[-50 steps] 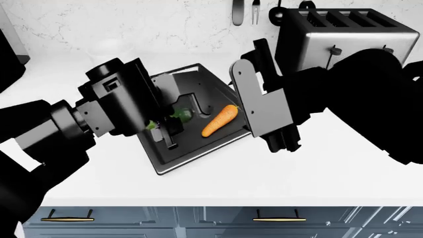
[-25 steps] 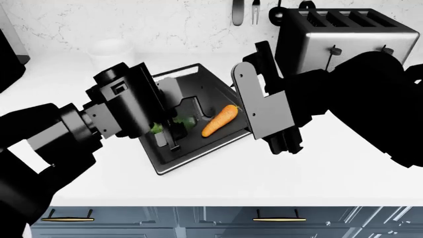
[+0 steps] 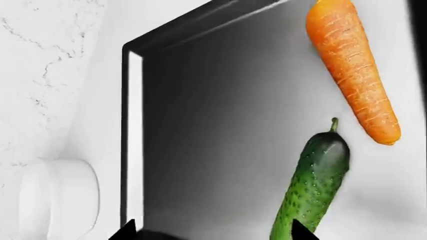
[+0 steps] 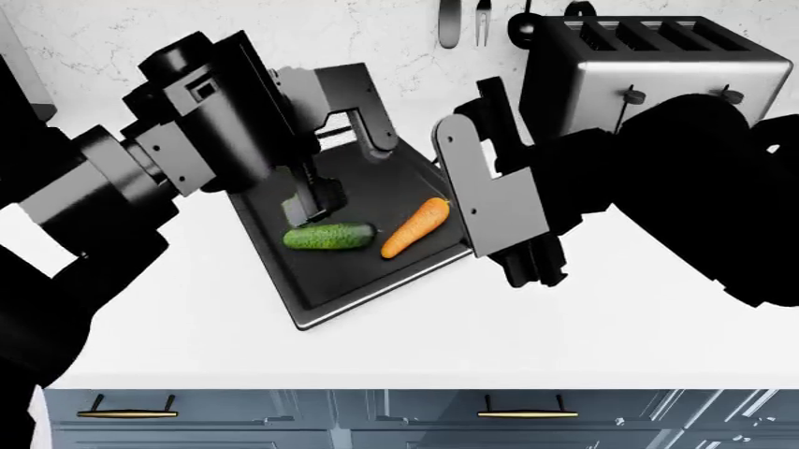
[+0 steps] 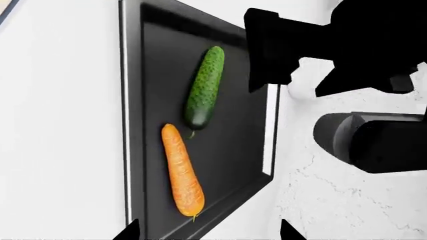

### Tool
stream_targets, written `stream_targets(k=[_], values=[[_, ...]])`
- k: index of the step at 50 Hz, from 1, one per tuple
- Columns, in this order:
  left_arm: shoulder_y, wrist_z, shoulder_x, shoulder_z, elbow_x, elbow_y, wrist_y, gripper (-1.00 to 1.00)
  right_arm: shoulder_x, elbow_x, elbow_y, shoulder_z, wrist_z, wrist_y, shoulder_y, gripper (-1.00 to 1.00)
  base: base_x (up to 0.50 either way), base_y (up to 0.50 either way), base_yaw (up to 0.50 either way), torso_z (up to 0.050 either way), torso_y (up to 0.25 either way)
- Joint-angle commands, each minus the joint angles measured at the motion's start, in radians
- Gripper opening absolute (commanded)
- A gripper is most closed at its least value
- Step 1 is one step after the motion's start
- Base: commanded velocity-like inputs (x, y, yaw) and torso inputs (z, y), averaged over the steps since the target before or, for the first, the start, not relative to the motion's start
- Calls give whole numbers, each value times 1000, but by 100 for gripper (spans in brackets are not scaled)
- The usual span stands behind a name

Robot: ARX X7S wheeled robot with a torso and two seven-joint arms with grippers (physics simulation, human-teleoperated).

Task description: Place the two vegetables and bowl onto the tray for setting up a vegetable dip station.

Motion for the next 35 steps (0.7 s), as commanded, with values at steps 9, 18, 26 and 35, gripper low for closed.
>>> stream_targets(k=[9, 18, 26, 35], values=[[-180, 77, -109, 34, 43, 16, -6, 100, -14, 81, -11, 34, -30, 134, 27, 100, 0, 0, 0, 0, 0], [-154, -3, -288, -40, 0, 268, -134, 100, -46, 324, -57, 178, 39, 468, 46, 100, 0, 0, 0, 0, 0], [-94, -107, -447, -156, -54, 504, -223, 100, -65, 463, -56, 290, 139, 649, 49, 100, 0, 0, 0, 0, 0], [16, -271, -623, -417, -181, 818, -362, 100, -96, 712, -55, 497, 328, 896, 27, 100, 0, 0, 0, 0, 0]])
